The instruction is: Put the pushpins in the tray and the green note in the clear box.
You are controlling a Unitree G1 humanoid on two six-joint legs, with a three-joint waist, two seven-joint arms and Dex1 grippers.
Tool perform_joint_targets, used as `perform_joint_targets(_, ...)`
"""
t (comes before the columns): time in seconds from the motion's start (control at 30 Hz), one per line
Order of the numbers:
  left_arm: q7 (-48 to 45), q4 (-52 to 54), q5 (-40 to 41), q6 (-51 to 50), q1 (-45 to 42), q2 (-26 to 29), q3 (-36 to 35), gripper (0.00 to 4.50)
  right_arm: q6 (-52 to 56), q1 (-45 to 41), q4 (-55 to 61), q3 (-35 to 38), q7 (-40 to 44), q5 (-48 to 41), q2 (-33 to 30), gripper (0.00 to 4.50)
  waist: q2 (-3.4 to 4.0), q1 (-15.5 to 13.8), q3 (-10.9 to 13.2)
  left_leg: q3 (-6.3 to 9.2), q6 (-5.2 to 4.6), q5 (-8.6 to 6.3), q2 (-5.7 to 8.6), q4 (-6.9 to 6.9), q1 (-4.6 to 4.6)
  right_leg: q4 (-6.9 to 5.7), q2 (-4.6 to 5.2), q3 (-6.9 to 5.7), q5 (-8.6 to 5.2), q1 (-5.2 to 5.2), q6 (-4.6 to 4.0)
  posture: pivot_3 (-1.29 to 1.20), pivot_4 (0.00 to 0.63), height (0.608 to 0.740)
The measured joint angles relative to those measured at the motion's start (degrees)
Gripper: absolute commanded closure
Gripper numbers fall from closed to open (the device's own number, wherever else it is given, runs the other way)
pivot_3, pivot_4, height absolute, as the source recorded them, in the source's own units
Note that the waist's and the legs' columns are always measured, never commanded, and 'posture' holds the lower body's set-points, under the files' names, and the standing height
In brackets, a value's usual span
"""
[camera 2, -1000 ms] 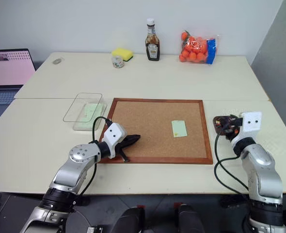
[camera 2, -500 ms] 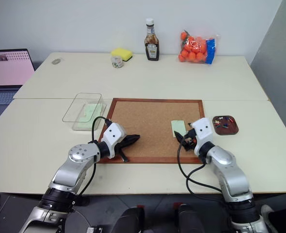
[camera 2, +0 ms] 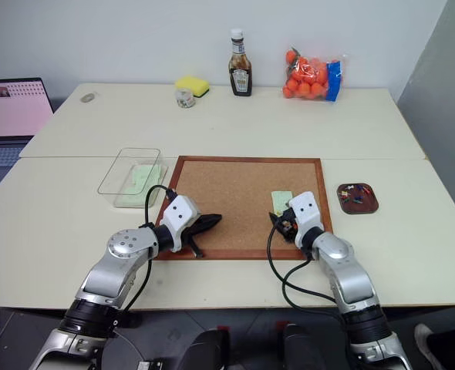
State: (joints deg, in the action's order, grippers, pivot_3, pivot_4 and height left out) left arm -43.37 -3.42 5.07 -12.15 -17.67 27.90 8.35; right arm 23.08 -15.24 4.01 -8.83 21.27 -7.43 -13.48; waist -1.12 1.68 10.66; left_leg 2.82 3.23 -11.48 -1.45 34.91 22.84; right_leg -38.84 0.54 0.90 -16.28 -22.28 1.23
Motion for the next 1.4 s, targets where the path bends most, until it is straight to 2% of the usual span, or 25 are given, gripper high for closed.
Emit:
perform_joint_targets(0.07, 0.00, 0.00, 0.00, -0.01, 0.01, 0.00, 0.00, 4.50, -0.25, -0.06, -0.27, 0.00, 0.06, 0.26, 0.01, 2.77, 0.00, 0.00, 0.00, 0.00, 0.00, 0.00, 0.00, 0.00, -0.01, 0.00, 0.00, 0.00, 0.00, 0.00, 0.00, 0.00, 0.150, 0.740)
perform_joint_targets(0.23, 0.01, 0.03, 0.00, -0.02, 0.02, -0.01, 0.00, 4.50, -0.55, -0.27, -0.50, -0.29, 0.36, 1.01, 0.19, 3.96, 0.00, 0.00, 0.00, 0.00, 0.00, 0.00, 0.00, 0.00, 0.00, 0.00, 0.00, -0.01, 0.00, 0.00, 0.00, 0.00, 0.150, 0.740)
perform_joint_targets(0.33, 0.01, 0.03, 0.00, -0.02, 0.02, -0.05, 0.01, 4.50, -0.80, -0.27, -0.51, -0.57, 0.97, 1.26, 0.31, 4.46, 0.00, 0.00, 0.00, 0.00, 0.00, 0.00, 0.00, 0.00, 0.00, 0.00, 0.00, 0.00, 0.00, 0.00, 0.00, 0.00, 0.150, 0.740)
perform_joint_targets(0.63, 0.02, 0.02, 0.00, 0.02, 0.02, -0.04, 0.00, 4.50, -4.33, 0.38, -1.55, 0.02, 1.76, 1.52, 1.11, 4.46, 0.00, 0.00, 0.00, 0.00, 0.00, 0.00, -0.01, 0.00, 0.00, -0.01, 0.00, 0.00, 0.00, -0.01, 0.01, 0.00, 0.150, 0.740)
perform_joint_targets(0.93, 0.01, -0.07, -0.02, 0.25, 0.07, -0.06, 0.08, 4.50, -12.85, -0.54, -0.56, 4.76, 0.74, -0.48, 3.45, 4.46, 0.00, 0.00, 0.00, 0.00, 0.00, 0.00, -0.01, 0.00, -0.01, -0.01, 0.00, 0.00, 0.00, 0.00, 0.00, 0.00, 0.150, 0.740)
perform_joint_targets(1.17, 0.02, -0.13, -0.03, 0.38, 0.07, -0.06, 0.10, 4.50, -13.54, -0.33, 1.10, 6.51, -0.27, -0.99, 3.61, 4.46, 0.00, -0.01, 0.00, 0.00, 0.00, 0.00, -0.02, 0.00, -0.01, -0.01, 0.00, 0.01, 0.00, 0.00, 0.00, 0.00, 0.150, 0.740)
perform_joint_targets(1.4, 0.08, -1.24, -0.26, 2.35, -0.06, -0.25, 0.15, 4.50, -10.95, 2.36, 5.36, 7.57, 1.61, -2.82, 0.15, 4.46, 0.00, -0.02, 0.00, 0.01, 0.00, 0.00, -0.02, 0.00, -0.02, -0.02, 0.00, 0.00, 0.00, 0.00, 0.00, 0.00, 0.150, 0.740)
